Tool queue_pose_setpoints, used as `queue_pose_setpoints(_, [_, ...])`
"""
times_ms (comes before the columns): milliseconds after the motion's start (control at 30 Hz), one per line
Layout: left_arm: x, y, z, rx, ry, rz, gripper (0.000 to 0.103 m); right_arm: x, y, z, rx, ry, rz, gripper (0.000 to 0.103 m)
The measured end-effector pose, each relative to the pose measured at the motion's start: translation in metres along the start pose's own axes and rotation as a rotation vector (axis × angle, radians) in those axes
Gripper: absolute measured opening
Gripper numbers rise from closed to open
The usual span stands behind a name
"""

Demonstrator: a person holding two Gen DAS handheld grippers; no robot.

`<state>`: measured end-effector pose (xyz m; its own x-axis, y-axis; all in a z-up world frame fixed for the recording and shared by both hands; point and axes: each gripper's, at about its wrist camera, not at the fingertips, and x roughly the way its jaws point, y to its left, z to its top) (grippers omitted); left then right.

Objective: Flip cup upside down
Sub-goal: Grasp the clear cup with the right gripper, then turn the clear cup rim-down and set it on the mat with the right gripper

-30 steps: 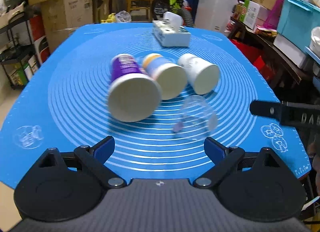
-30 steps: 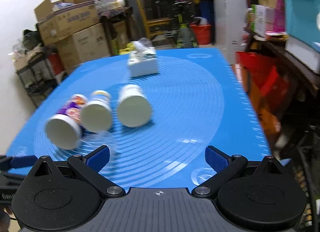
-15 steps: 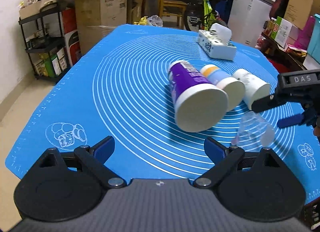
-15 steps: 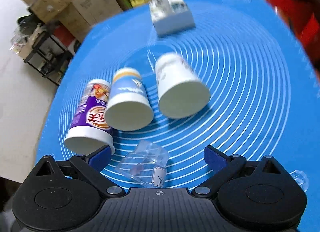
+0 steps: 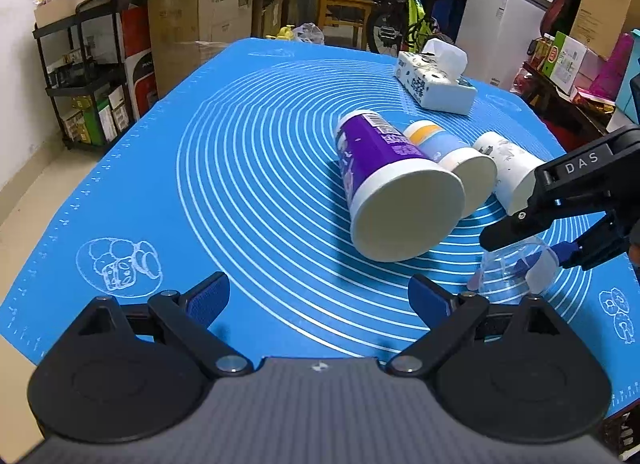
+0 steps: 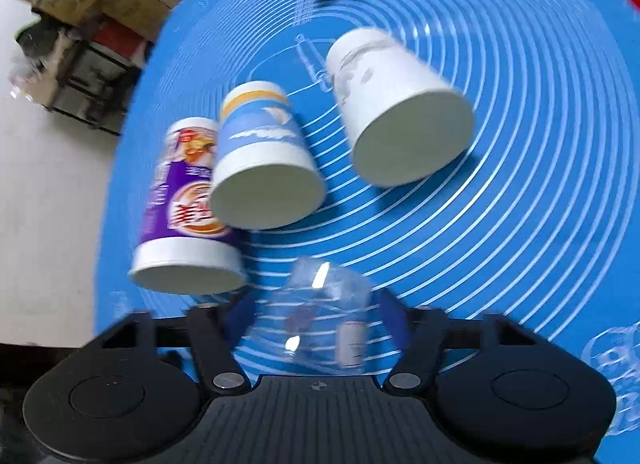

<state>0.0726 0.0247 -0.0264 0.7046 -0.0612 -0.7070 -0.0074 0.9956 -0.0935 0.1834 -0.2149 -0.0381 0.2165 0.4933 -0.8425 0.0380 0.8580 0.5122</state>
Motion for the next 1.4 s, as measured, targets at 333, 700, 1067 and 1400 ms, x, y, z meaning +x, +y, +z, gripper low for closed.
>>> queue_pose_setpoints(333, [0.006,-0.013,0.002,0.065,0.035,-0.027,0.095,-0.018,0.001,-0.011,-0.084,-0.131,-0.034,0.061])
queue_pose_setpoints(700, [0.011,-0.023,0.002,0.091,0.047,-0.043,0.095,-0.034,0.008,-0.081,-0.608,-0.660,-0.406,0.062])
queue_pose_setpoints(1067, [0.008,-0.038,-0.002,0.115,0.048,-0.072,0.095,-0.027,-0.017,-0.118,-0.634,-0.673,-0.385,0.062])
queue_pose_setpoints(1400, [-0.007,-0.053,-0.009,0.125,0.018,-0.073,0.095,-0.037,-0.025,-0.134,-0.559,-0.648,-0.329,0.075])
